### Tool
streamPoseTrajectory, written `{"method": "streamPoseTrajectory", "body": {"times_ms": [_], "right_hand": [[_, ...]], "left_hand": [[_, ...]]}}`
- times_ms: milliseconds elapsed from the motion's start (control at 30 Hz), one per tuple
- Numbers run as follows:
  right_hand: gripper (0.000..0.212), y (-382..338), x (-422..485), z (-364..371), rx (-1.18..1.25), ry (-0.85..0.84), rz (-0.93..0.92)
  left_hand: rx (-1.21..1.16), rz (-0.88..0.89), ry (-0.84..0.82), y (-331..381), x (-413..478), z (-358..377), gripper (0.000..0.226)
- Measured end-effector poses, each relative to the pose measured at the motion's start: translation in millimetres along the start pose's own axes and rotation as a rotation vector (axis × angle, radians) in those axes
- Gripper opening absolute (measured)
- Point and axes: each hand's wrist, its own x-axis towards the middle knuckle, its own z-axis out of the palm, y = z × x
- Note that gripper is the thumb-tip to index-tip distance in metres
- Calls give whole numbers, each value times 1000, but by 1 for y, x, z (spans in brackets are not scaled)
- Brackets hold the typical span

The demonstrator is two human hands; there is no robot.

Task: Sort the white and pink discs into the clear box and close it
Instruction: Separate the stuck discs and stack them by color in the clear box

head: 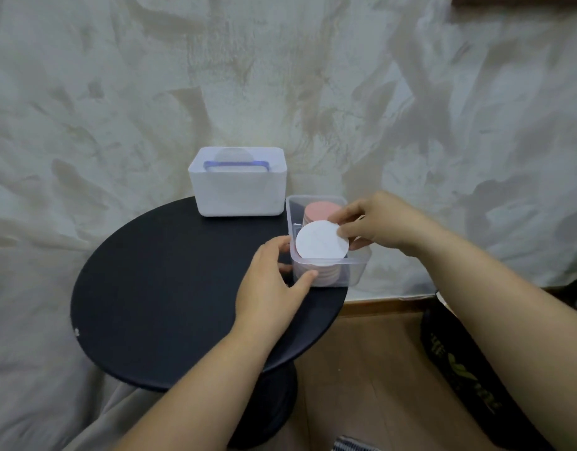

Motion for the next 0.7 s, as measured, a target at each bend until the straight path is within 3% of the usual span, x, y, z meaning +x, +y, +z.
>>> {"method": "streamPoseTrajectory", "body": {"times_ms": [267,700], "right_hand": [[18,-6,2,10,-346,-21,-90],[25,-10,-3,13,-557,-25,-99]], "left_hand": [[2,13,-5,0,-3,0,50],[29,4,-20,2,-5,-2,50]]}}
